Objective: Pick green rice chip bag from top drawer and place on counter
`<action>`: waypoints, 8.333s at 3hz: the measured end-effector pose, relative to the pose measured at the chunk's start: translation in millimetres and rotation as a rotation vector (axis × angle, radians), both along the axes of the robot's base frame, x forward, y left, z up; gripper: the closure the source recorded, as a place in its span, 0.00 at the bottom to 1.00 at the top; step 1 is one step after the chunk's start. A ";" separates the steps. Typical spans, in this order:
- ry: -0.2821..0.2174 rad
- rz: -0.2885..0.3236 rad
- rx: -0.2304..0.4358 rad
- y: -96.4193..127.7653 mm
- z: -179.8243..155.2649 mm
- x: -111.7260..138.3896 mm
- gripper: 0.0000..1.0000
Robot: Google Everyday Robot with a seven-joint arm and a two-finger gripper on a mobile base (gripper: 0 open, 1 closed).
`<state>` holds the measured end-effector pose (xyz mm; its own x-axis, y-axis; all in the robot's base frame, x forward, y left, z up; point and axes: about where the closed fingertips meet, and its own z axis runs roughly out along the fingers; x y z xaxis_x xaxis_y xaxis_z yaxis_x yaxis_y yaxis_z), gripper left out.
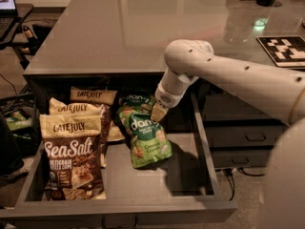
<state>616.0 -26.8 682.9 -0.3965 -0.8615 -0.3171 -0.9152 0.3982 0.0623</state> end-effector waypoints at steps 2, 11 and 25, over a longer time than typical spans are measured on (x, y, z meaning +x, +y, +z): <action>-0.071 -0.042 0.072 -28.9 43.3 -41.8 1.00; -0.402 0.011 0.014 -17.5 289.0 15.6 1.00; -0.484 0.222 -0.085 51.2 283.2 180.6 0.13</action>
Offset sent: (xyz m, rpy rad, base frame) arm -0.0672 -0.0494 0.0755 0.1136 -0.1305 -0.0577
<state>796.6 24.4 966.1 -0.0279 -0.9387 -0.3435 -0.8940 0.1772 -0.4116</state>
